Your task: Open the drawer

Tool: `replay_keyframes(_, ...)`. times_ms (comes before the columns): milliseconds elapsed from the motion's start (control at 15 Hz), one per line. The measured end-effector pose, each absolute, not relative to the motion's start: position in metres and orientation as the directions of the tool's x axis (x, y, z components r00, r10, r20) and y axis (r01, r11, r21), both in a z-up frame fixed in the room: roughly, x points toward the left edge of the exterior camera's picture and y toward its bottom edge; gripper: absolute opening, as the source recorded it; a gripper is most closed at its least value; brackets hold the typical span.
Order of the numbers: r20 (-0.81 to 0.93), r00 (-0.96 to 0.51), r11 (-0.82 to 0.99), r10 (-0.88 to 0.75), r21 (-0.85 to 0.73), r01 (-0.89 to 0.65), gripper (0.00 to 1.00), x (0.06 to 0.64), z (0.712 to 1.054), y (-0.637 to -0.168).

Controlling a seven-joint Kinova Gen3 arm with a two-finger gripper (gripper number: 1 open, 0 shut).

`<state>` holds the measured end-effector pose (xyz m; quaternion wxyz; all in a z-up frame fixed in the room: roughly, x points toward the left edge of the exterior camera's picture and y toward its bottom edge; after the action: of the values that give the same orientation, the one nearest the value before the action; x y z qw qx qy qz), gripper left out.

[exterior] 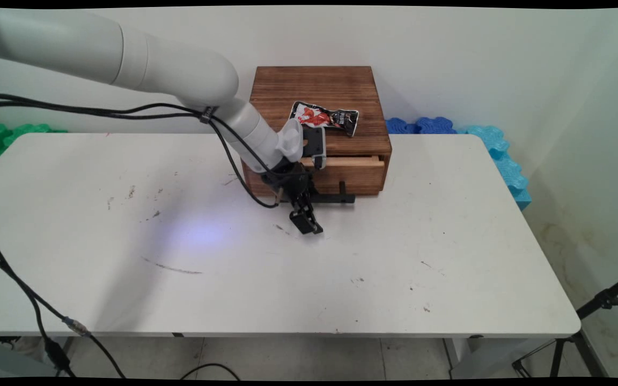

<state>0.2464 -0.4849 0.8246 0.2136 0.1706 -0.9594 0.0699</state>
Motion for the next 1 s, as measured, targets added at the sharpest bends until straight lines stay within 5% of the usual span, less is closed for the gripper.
replay_keyframes(1000,0.409,-0.863,0.931,-0.296,-0.078,-0.356,1.0,0.213,0.826,-0.42)
